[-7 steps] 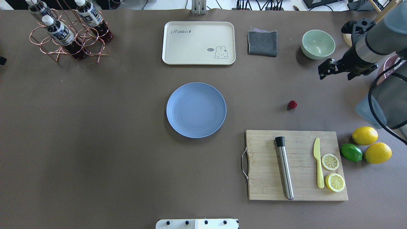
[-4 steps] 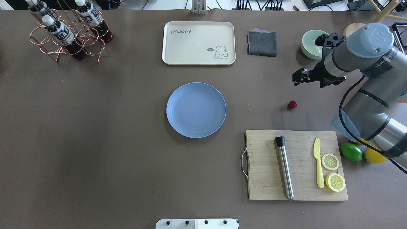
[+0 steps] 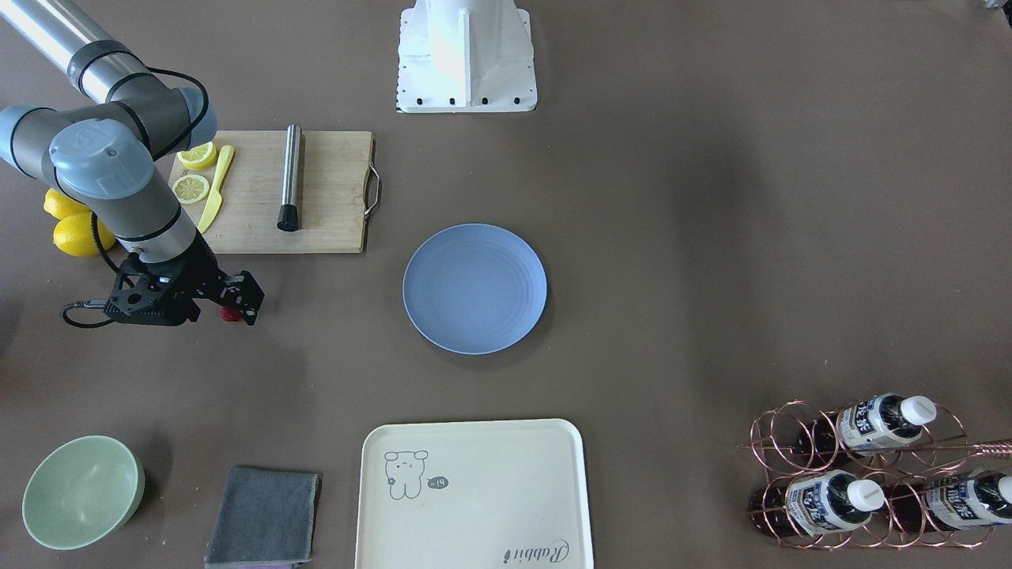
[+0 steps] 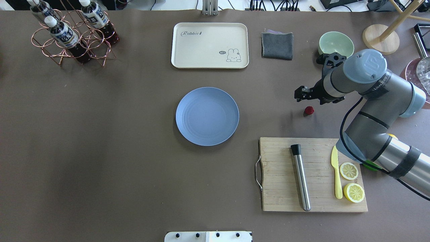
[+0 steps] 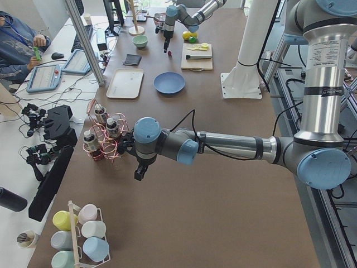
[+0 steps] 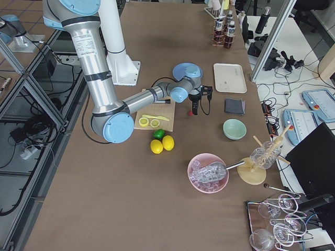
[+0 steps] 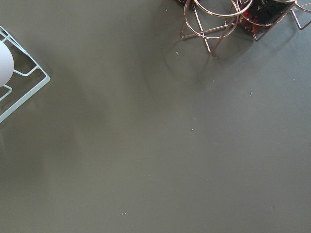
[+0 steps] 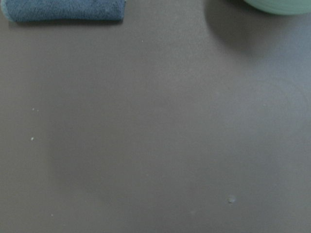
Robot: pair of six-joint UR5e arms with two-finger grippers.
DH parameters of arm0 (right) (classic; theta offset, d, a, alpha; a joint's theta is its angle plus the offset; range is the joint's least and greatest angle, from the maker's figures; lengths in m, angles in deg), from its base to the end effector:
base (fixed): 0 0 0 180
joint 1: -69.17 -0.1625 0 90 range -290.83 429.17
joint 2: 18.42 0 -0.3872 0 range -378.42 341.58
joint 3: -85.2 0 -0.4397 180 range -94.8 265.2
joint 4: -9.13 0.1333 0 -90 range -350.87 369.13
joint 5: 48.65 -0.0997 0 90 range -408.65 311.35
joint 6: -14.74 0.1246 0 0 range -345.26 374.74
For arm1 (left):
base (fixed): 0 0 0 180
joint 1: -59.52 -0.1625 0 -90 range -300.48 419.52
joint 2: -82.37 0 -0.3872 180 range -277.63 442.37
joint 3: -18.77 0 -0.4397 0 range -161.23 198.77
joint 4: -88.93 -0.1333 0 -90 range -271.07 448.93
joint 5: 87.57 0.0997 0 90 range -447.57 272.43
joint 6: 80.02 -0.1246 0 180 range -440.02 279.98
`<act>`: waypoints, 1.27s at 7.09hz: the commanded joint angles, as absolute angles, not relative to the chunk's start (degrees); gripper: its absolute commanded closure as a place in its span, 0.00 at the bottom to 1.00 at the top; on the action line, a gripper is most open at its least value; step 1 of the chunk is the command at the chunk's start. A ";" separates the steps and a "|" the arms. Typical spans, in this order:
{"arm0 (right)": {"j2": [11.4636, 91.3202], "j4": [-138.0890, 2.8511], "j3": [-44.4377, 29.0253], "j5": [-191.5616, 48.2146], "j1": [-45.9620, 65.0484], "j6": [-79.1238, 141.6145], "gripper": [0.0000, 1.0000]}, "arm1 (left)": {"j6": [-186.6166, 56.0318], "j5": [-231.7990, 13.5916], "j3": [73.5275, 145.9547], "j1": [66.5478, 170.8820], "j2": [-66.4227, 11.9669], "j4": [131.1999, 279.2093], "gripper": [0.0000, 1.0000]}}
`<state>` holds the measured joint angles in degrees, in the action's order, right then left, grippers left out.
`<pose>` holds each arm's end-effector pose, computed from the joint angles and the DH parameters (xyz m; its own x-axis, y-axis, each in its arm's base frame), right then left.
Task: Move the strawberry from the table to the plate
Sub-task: 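Lower the right gripper onto the red strawberry and close it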
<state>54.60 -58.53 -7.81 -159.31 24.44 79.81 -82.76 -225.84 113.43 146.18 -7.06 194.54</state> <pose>-0.4192 -0.5410 0.4016 0.6827 0.1211 0.7206 -0.2227 0.9737 0.0473 -0.0078 -0.5580 0.5628 0.6465 0.3345 -0.6857 -0.0859 0.9249 0.3703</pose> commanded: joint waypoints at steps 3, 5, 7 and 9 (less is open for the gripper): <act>55.41 -58.37 -6.65 -157.55 26.19 80.40 0.21 | -82.84 -225.91 113.61 146.27 -6.93 194.83 0.02; 55.41 -58.37 -6.64 -157.02 26.28 81.09 0.64 | -82.83 -225.91 113.61 146.27 -6.93 194.83 0.02; 55.24 -58.37 -7.52 -157.02 26.37 81.98 1.00 | -82.75 -225.91 113.69 146.27 -7.02 194.83 0.02; 54.28 -59.24 -11.54 -157.11 26.55 84.86 1.00 | -82.75 -225.91 113.61 146.27 -7.02 194.83 0.02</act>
<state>54.86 -58.68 -9.06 -157.05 26.43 83.00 -82.75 -225.91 113.66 146.27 -7.01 194.83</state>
